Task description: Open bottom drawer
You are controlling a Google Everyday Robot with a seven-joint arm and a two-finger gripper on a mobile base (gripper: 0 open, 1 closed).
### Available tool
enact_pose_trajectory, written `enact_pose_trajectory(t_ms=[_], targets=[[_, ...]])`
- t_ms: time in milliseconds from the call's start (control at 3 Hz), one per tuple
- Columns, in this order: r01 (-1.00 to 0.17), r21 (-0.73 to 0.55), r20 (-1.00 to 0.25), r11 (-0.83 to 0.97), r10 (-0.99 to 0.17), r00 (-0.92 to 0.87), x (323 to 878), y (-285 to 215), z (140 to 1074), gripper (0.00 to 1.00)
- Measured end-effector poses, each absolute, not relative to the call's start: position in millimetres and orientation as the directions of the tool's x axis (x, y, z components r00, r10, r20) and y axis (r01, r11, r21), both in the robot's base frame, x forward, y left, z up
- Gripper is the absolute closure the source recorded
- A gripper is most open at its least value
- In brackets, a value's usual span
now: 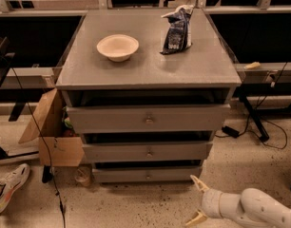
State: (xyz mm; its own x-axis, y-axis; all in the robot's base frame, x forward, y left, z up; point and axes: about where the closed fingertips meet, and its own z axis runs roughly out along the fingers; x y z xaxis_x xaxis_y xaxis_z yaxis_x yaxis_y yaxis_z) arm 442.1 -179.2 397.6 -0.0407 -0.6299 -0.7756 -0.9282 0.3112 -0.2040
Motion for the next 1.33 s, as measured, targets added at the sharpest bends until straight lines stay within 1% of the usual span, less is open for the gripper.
enact_pose_trajectory(t_ms=[333,1000,1333], targets=[[-0.94,-0.197,-0.758,0.279,-0.651,-0.034,463.6,-129.1,356.4,0.0],[-0.937,-0.198,-0.76,0.288,-0.649,-0.039,464.8,-130.1,355.5,0.0],[-0.926,-0.186,-0.771,0.329,-0.633,-0.07,484.1,-141.0,341.4,0.0]])
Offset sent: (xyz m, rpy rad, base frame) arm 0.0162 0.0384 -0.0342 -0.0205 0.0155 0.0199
